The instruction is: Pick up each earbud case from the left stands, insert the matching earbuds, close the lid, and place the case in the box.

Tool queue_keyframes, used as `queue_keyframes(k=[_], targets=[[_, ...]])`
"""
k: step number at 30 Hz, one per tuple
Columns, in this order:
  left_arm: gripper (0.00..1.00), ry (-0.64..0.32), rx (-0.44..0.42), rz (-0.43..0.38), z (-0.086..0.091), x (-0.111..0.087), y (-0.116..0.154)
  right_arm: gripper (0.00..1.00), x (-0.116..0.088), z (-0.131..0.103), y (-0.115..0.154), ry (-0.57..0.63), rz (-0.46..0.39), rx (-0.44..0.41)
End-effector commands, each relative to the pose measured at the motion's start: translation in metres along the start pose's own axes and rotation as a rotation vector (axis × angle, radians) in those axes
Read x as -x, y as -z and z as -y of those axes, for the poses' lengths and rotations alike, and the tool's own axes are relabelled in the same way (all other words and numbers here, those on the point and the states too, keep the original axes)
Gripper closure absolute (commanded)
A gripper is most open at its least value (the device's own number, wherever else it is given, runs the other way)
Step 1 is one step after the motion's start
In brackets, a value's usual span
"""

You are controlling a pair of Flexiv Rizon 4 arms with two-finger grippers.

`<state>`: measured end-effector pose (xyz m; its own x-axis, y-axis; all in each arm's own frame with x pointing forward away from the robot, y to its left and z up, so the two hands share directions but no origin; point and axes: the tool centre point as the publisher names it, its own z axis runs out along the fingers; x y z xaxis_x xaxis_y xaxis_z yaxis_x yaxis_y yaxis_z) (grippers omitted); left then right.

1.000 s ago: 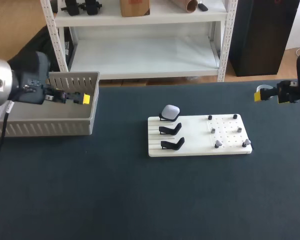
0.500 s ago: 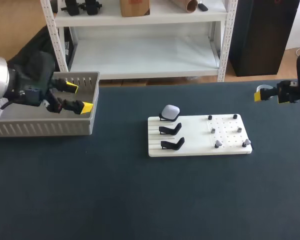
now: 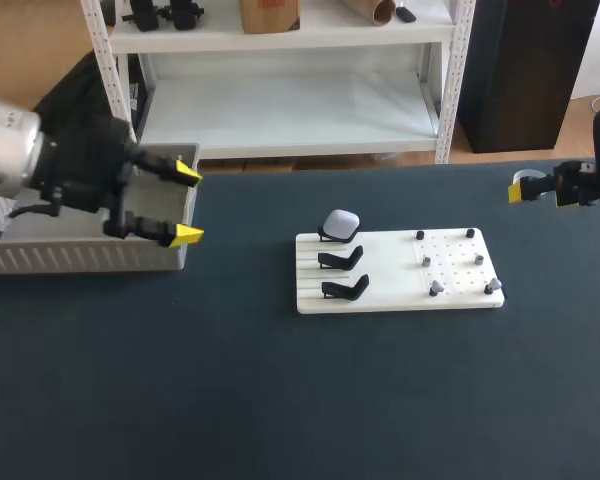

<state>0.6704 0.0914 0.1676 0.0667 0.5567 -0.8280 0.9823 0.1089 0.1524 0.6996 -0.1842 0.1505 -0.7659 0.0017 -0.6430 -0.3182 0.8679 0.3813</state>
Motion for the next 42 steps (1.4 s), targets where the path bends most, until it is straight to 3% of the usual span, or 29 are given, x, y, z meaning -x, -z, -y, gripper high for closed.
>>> queue_keyframes(k=[1,5,13,17,32,42], targets=[[0.0,0.037,-0.055,-0.033,-0.022,0.004,-0.047,0.0,0.0,0.001,0.0,0.001,-0.001,0.003],[0.0,0.066,-0.027,-0.039,-0.035,0.005,-0.077,0.0,0.0,0.001,0.0,0.001,-0.001,0.003],[0.0,0.027,-0.091,-0.015,-0.055,-0.002,-0.137,0.0,0.0,0.001,0.0,0.001,-0.001,0.003],[0.0,0.065,-0.097,-0.017,-0.06,-0.006,-0.165,0.0,0.0,0.001,0.0,0.001,-0.001,0.003],[0.0,0.065,-0.097,-0.017,-0.06,-0.006,-0.165,0.0,0.0,0.001,0.0,0.001,-0.001,0.003],[0.0,0.059,-0.073,-0.037,-0.068,-0.009,-0.188,0.0,0.0,0.001,0.0,0.001,-0.001,0.003]])
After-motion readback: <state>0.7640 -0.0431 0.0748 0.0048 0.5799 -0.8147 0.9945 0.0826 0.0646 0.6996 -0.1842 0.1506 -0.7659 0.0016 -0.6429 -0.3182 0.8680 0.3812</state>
